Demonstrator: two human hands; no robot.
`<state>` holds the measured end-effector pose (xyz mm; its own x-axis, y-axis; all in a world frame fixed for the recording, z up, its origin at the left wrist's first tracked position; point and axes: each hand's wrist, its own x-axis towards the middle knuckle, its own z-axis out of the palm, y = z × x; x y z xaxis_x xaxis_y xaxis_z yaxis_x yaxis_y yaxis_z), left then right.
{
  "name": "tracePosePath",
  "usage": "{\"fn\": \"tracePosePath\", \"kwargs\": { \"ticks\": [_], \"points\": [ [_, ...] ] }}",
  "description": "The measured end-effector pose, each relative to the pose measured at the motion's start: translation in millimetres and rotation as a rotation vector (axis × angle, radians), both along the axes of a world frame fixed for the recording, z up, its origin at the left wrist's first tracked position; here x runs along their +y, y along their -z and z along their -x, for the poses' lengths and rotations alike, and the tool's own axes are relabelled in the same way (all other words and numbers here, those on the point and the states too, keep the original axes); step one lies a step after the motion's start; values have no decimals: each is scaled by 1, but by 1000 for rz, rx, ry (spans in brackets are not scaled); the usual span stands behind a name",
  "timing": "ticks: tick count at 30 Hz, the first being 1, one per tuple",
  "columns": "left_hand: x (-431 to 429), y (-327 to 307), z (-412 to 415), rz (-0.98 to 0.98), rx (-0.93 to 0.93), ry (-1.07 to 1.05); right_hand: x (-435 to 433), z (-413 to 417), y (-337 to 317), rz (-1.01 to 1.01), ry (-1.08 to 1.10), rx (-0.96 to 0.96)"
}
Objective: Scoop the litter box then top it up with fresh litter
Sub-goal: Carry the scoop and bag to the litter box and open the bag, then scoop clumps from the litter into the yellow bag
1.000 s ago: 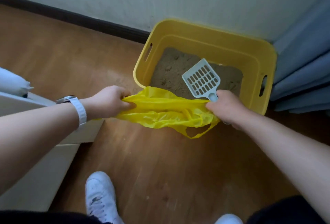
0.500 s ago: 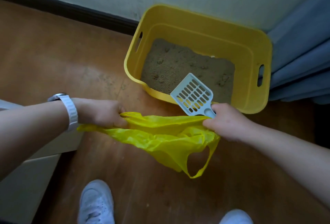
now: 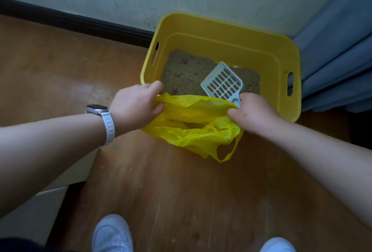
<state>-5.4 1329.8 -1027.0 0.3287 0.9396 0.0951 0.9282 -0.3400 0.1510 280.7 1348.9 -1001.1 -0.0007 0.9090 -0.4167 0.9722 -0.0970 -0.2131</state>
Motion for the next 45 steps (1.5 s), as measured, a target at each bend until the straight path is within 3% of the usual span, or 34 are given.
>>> {"fn": "tracePosePath", "kwargs": {
  "ticks": [6, 14, 23, 32, 39, 45],
  "points": [
    [26, 11, -1, -195, 42, 324, 12, 1, 8, -36, -95, -109],
    [32, 23, 26, -124, 29, 470, 31, -22, 13, 81, 31, -28],
    [42, 35, 26, -121, -12, 702, 35, -25, 23, 134, 2, 27],
    [49, 40, 31, -112, -86, 483, 35, -27, 30, 168, 107, 182],
    [49, 39, 36, -185, -33, 575, 40, -31, 44, 237, 50, 168],
    [44, 39, 32, -88, -109, 493, 35, -30, 31, 258, 72, 342]
  ]
}}
